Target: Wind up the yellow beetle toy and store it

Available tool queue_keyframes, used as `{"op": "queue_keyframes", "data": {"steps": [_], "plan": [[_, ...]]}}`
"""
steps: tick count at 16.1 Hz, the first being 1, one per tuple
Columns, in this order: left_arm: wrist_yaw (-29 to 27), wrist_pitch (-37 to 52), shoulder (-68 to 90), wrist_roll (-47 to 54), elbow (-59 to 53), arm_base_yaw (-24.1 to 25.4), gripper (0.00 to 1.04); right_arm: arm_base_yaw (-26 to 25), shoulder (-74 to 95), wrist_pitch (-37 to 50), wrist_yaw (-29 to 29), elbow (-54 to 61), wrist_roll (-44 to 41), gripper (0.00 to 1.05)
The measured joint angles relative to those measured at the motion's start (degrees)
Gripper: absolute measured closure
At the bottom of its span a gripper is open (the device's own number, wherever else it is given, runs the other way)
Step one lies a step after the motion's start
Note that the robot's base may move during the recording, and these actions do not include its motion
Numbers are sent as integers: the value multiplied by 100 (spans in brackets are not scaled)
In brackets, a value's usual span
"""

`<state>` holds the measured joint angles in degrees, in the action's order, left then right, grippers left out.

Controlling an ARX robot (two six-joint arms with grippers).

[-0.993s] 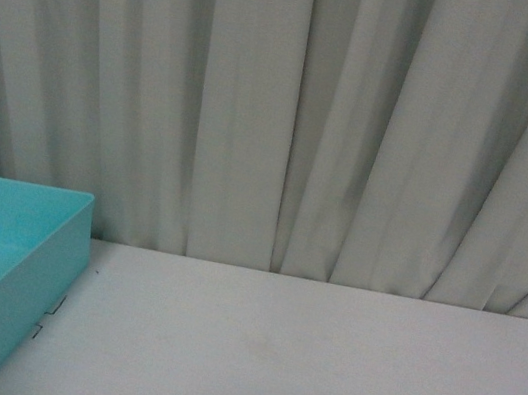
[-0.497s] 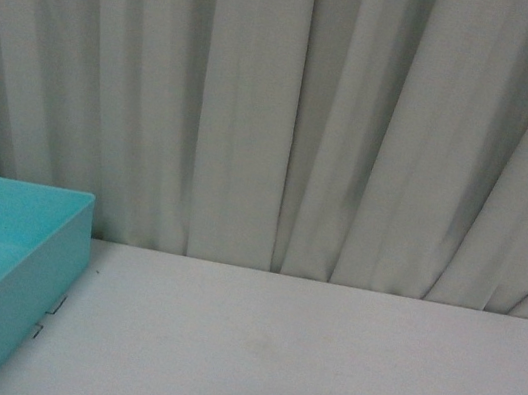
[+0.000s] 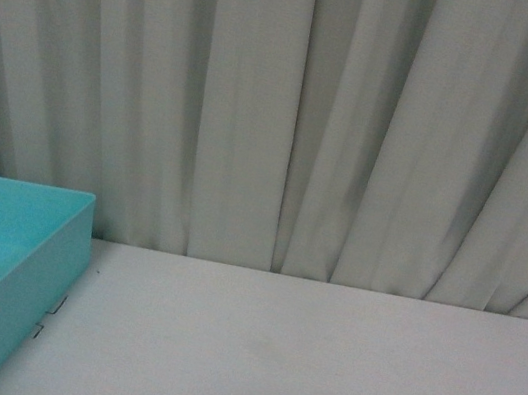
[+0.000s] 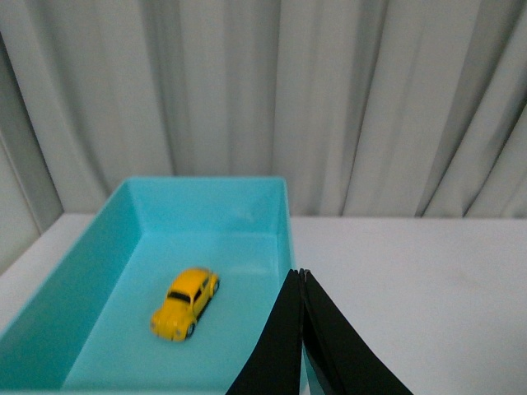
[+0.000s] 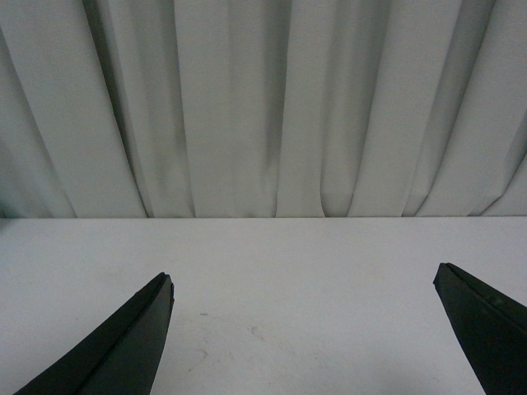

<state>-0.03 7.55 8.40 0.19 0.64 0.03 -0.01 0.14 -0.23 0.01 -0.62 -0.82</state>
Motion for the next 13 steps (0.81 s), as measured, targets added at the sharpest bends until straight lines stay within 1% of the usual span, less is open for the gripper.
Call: {"op": "queue_keyframes", "data": {"steps": [1, 2, 3, 4, 9, 10, 13], "plan": [[0, -284, -168, 0, 7, 0, 103, 0, 0, 0, 0, 0, 0, 7], [7, -809, -734, -2, -4, 0, 103, 0, 0, 2, 4, 0, 0, 7], [-9, -695, -802, 0, 28, -4, 103, 0, 0, -2, 0, 0, 0, 7], [4, -820, -809, -2, -4, -4, 103, 0, 0, 4, 0, 0, 0, 7], [0, -774, -807, 0, -4, -4, 103, 0, 0, 0, 0, 0, 0, 7], [0, -774, -807, -7, -4, -4, 96, 0, 0, 0, 2, 0, 0, 7], [0, -774, -807, -7, -4, -4, 60, 0, 0, 2, 0, 0, 0, 7]]}}
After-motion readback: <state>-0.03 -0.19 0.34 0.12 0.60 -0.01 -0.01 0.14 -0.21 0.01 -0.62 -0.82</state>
